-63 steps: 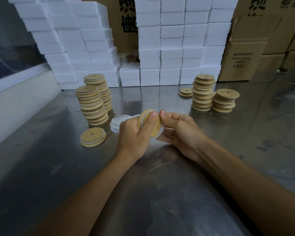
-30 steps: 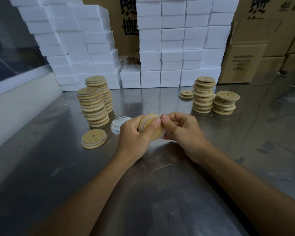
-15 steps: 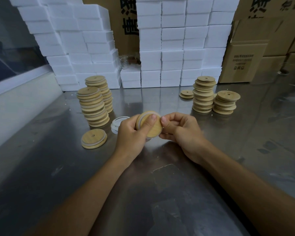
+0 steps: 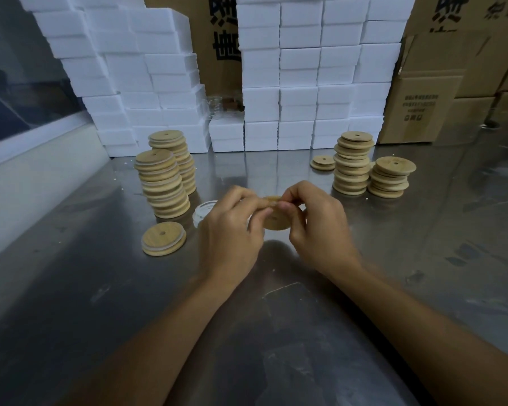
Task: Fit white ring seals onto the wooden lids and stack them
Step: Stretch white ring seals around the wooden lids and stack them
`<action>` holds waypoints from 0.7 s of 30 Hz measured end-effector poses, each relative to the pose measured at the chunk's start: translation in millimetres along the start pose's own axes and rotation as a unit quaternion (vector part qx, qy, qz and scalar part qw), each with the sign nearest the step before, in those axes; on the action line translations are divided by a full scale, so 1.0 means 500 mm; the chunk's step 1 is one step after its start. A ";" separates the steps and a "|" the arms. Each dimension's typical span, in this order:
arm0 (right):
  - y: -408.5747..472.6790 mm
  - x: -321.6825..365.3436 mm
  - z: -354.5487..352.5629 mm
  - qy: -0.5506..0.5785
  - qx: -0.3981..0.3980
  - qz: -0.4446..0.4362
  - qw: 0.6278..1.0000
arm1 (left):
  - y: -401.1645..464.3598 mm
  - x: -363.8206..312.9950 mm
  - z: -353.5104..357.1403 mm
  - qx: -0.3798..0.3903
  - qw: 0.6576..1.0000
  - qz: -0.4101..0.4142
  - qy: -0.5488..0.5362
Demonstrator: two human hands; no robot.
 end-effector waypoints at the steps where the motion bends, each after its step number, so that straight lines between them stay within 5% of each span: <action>1: 0.001 0.002 0.001 -0.001 0.004 -0.004 1.000 | 0.000 0.002 0.000 0.003 1.000 -0.007 -0.008; 9: 0.000 0.002 0.003 0.112 0.030 0.017 0.993 | 0.000 0.044 0.019 -0.010 0.949 -0.218 -0.226; 17: 0.001 0.002 0.008 0.187 0.008 0.040 0.981 | -0.010 0.059 0.044 -0.033 0.800 -0.383 -0.461; 21: 0.002 0.004 0.010 0.203 0.007 0.043 0.978 | -0.013 0.060 0.057 -0.031 0.679 -0.443 -0.584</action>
Point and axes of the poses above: each hand's wrist, its own y-axis towards the middle knuckle, its own z-axis out of the palm, x = y × z, the point moved 4 cm from there along y, towards the middle knuckle, and after that the axes turned 13 degrees about x, right-handed, at the moved point
